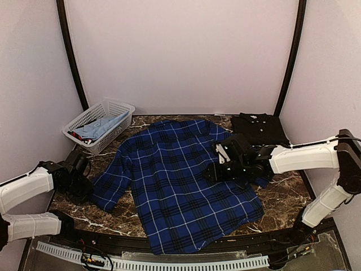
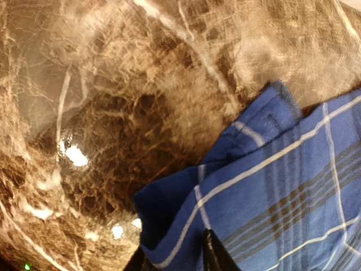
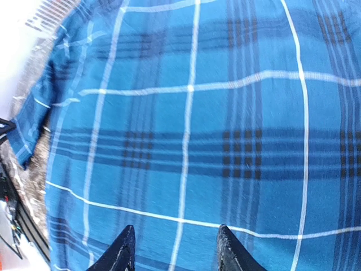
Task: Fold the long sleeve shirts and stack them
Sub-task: Adjust the sleeve at the center of the board.
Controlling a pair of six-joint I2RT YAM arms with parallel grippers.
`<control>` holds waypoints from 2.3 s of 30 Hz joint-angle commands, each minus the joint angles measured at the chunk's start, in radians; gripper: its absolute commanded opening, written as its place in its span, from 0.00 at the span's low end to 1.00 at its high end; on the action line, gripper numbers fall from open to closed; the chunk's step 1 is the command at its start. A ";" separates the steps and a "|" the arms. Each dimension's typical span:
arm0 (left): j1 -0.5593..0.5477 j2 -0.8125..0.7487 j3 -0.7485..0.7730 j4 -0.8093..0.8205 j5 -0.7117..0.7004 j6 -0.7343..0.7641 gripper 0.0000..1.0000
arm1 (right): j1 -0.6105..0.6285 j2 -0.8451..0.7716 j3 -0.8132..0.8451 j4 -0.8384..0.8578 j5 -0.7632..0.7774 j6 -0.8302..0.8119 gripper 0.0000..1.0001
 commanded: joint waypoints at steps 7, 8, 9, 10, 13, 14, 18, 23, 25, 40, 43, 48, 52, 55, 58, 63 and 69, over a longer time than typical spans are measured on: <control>0.005 -0.028 0.220 0.085 -0.128 0.322 0.00 | -0.005 -0.107 0.039 0.207 -0.046 -0.038 0.46; 0.004 -0.022 0.263 0.116 -0.119 0.383 0.00 | -0.005 -0.112 0.040 0.225 -0.047 -0.039 0.46; 0.004 -0.009 0.305 0.157 -0.091 0.450 0.00 | -0.006 -0.115 0.043 0.242 -0.047 -0.040 0.46; 0.003 0.001 0.324 0.176 -0.048 0.482 0.00 | -0.006 -0.117 0.049 0.253 -0.046 -0.043 0.46; -0.026 0.083 0.437 0.238 0.022 0.605 0.00 | -0.006 -0.117 0.079 0.267 -0.019 -0.053 0.47; -0.064 0.106 0.463 0.245 0.033 0.625 0.00 | -0.005 -0.117 0.090 0.268 -0.010 -0.057 0.47; -0.219 0.249 0.617 0.273 0.042 0.725 0.00 | -0.005 -0.120 0.115 0.276 0.034 -0.071 0.47; -0.356 0.473 0.788 0.311 0.136 0.779 0.00 | -0.006 -0.153 0.097 0.282 0.118 -0.068 0.48; -0.409 0.559 0.837 0.323 0.156 0.784 0.00 | -0.007 -0.177 0.071 0.288 0.162 -0.068 0.50; -0.452 0.742 0.918 0.229 0.064 0.672 0.53 | -0.011 -0.228 0.014 0.254 0.194 -0.085 0.66; -0.375 0.743 0.870 0.223 0.108 0.615 0.49 | -0.011 -0.220 0.017 0.257 0.172 -0.086 0.67; -0.277 0.749 0.781 0.271 0.172 0.556 0.47 | -0.010 -0.217 0.022 0.249 0.157 -0.090 0.68; -0.251 0.801 0.771 0.297 0.222 0.544 0.46 | -0.011 -0.219 0.018 0.247 0.150 -0.090 0.68; -0.243 0.840 0.770 0.313 0.216 0.529 0.47 | -0.011 -0.223 0.014 0.245 0.147 -0.089 0.68; -0.236 0.867 0.768 0.342 0.236 0.526 0.46 | -0.011 -0.228 0.007 0.250 0.146 -0.085 0.68; -0.232 0.920 0.791 0.331 0.213 0.512 0.46 | -0.011 -0.234 0.003 0.245 0.148 -0.087 0.68; -0.230 0.922 0.782 0.334 0.175 0.493 0.48 | -0.011 -0.242 -0.007 0.247 0.151 -0.087 0.68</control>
